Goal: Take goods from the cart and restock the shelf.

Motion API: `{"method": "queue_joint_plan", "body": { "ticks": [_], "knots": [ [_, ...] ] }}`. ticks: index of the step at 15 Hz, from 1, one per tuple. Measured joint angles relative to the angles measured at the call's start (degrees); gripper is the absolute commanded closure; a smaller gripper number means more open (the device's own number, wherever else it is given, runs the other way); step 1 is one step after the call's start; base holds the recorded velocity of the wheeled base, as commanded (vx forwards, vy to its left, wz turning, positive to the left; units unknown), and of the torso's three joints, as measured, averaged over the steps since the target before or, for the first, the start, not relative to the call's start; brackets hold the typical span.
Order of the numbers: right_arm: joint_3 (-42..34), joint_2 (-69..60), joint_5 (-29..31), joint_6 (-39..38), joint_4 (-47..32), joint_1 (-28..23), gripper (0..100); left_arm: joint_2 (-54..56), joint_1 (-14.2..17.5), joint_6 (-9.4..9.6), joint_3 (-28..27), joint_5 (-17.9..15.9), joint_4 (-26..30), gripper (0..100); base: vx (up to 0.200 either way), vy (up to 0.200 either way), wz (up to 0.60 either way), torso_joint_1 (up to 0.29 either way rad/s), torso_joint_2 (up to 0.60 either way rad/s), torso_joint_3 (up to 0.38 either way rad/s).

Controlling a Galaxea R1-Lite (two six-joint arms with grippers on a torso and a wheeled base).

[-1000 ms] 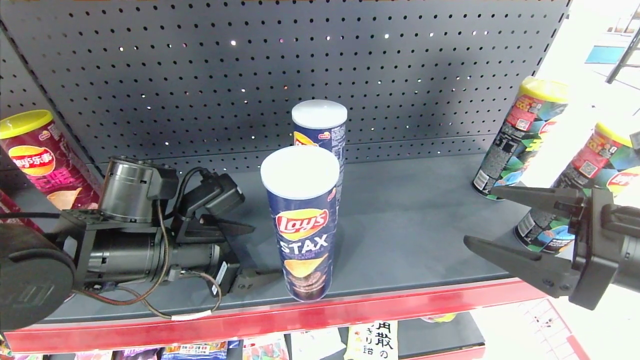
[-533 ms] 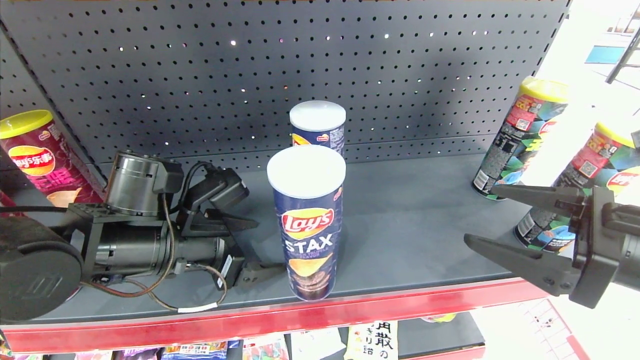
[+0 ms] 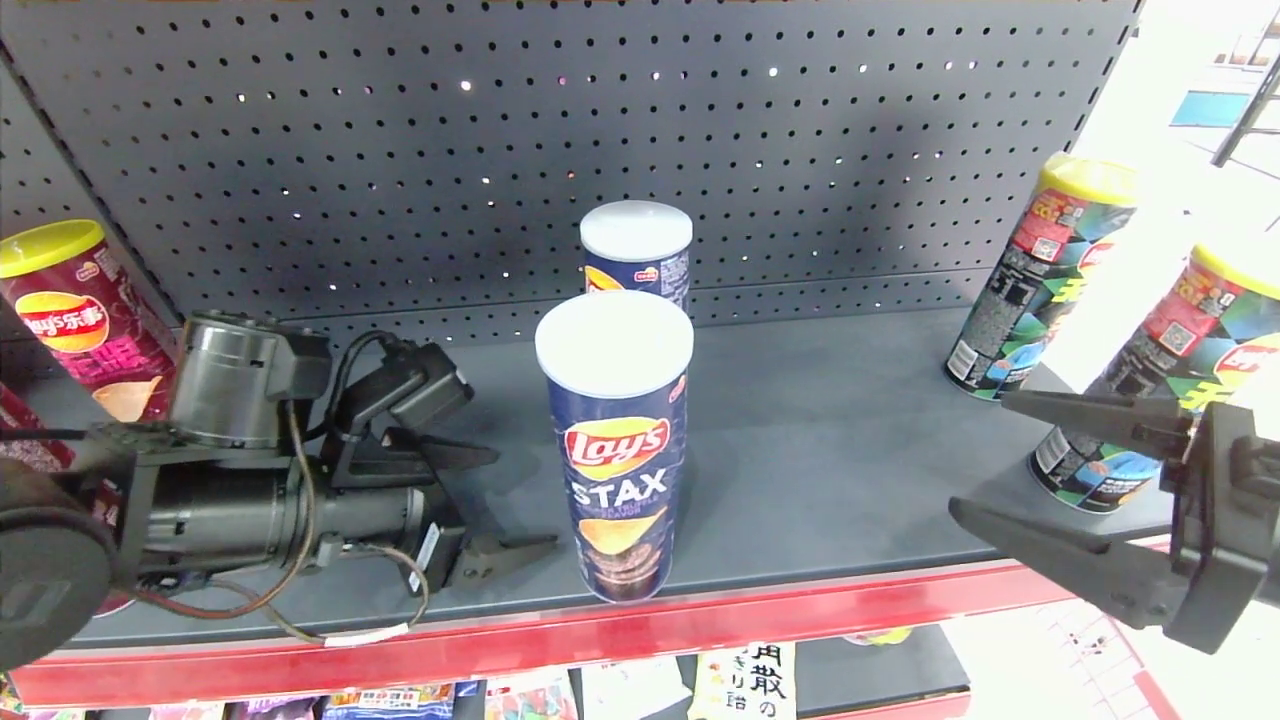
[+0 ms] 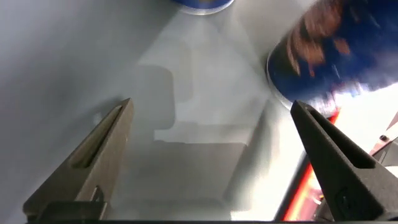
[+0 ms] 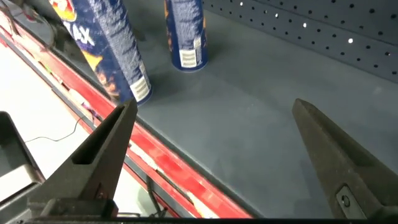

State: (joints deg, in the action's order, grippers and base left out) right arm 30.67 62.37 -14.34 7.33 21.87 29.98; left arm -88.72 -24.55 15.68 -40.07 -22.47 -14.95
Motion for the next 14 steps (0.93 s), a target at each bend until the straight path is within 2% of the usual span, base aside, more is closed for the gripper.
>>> {"method": "queue_joint_plan", "body": {
  "ticks": [2, 3, 5, 7, 9, 11, 12, 14],
  "knots": [
    [-3.4, -3.6, 0.0, 0.1, -0.6, 0.0, 0, 7.1, 0.9, -1.07, 5.2, 0.9, 0.2, 0, 0.0, 0.0, 0.0, 0.0, 0.0, 0.0],
    [-5.0, -6.3, 0.2, 0.1, -2.2, -0.2, 0, 12.0, 1.2, -2.51, 8.4, 1.9, 0.4, 0, 0.0, 0.0, 0.0, 0.0, 0.0, 0.0],
    [-6.1, -13.4, 0.9, 0.1, -11.3, -1.9, 0, 23.3, 1.5, -6.08, 13.8, 5.2, 3.3, 0, 0.0, 0.0, 0.0, 0.0, 0.0, 0.0],
    [-5.0, -22.0, 1.9, 0.1, -24.3, -4.9, 0, 35.2, 1.7, -8.64, 16.4, 8.8, 11.8, 0, 0.0, 0.0, 0.0, 0.0, 0.0, 0.0],
    [-2.9, -30.7, 5.1, -0.1, -36.0, -9.2, 0, 46.9, 2.0, -10.59, 16.9, 13.7, 23.9, 0, 0.0, 0.0, 0.0, 0.0, 0.0, 0.0],
    [-1.8, -38.8, 11.8, -0.3, -44.4, -15.0, 0, 56.7, 3.4, -13.6, 16.3, 21.2, 34.1, 0, 0.0, 0.0, 0.0, 0.0, 0.0, 0.0],
    [-1.7, -42.1, 14.7, -0.5, -47.7, -17.8, 0, 60.2, 5.6, -15.17, 16.0, 23.7, 37.0, 0, 0.0, 0.0, 0.0, 0.0, 0.0, 0.0],
    [-2.2, -47.1, 17.9, -2.2, -51.9, -22.8, 0, 65.4, 12.0, -17.09, 16.0, 25.3, 41.4, 0, 0.0, 0.0, 0.0, 0.0, 0.0, 0.0]
  ]
}}
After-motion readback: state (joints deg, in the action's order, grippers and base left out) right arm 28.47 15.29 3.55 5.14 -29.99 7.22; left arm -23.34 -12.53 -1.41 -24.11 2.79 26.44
